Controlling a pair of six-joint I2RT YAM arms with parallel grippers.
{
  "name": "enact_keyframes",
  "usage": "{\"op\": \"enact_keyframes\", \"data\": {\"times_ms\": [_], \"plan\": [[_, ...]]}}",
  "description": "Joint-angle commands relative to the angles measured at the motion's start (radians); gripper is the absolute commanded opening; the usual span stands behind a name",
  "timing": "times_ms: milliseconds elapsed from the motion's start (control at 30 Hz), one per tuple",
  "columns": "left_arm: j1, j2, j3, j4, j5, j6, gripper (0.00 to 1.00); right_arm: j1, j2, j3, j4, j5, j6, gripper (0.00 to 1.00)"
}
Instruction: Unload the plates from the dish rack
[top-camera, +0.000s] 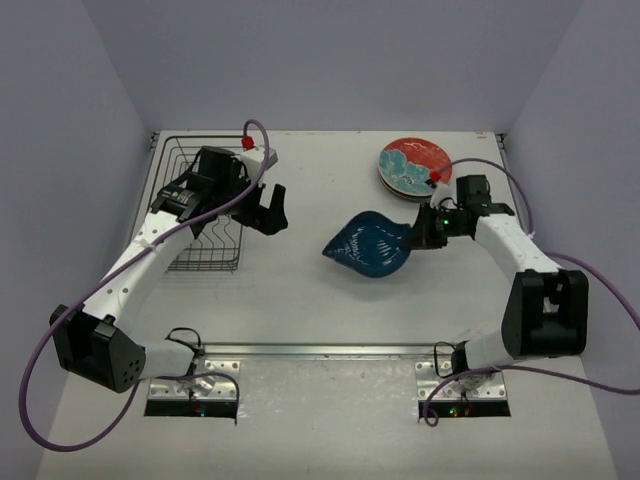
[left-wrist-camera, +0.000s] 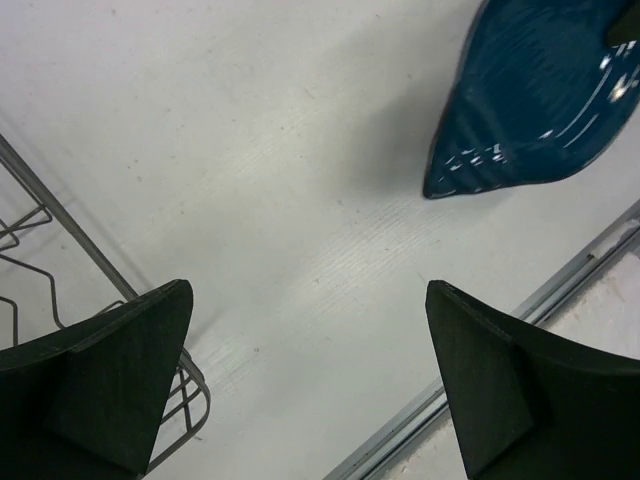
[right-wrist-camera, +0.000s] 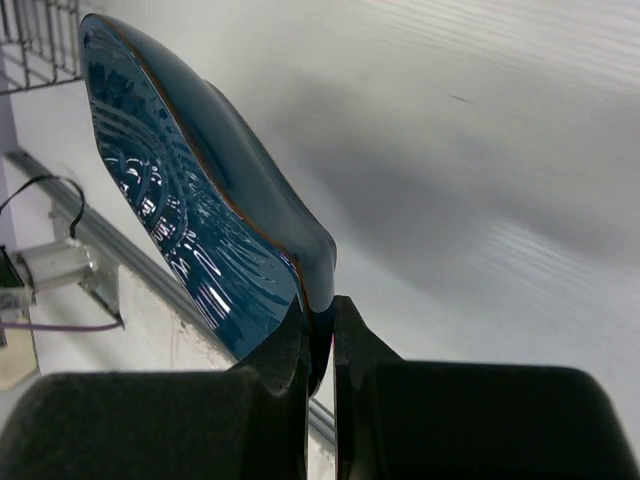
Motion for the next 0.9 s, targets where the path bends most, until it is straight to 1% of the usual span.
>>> {"op": "enact_keyframes", "data": {"times_ms": [0,100,167,233,367,567,667,767,867], "plan": [[0.014,-0.017,0.049,0.061,-0.063,-0.024,1.00,-0.214,-0.083,-0.072,-0.061,-0.090,-0.112,0.00],[0.014,-0.015,0.046,0.064,-0.060,-0.017,1.00,-0.342,-0.019,-0.069,-0.122,-0.090,-0.235,0.00],[0.016,-0.015,0.044,0.070,-0.057,-0.022,1.00,-0.391,0.023,-0.054,-0.136,-0.067,-0.293,0.00],[0.017,-0.013,0.037,0.081,-0.060,-0.030,1.00,-0.440,0.098,-0.006,-0.156,-0.053,-0.332,0.00],[0.020,-0.006,0.038,0.084,-0.061,-0.035,1.00,-0.463,0.214,0.124,-0.178,-0.034,-0.357,0.00],[0.029,-0.006,0.040,0.076,-0.069,-0.034,1.00,-0.466,0.393,0.314,-0.173,-0.031,-0.303,0.00],[0.032,-0.006,0.039,0.076,-0.080,-0.034,1.00,-0.466,0.481,0.391,-0.176,-0.061,-0.263,0.00],[0.038,-0.008,0.037,0.076,-0.100,-0.030,1.00,-0.467,0.564,0.462,-0.214,-0.085,-0.256,0.00],[0.040,-0.010,0.034,0.075,-0.108,-0.030,1.00,-0.465,0.608,0.491,-0.254,-0.101,-0.256,0.00]]}}
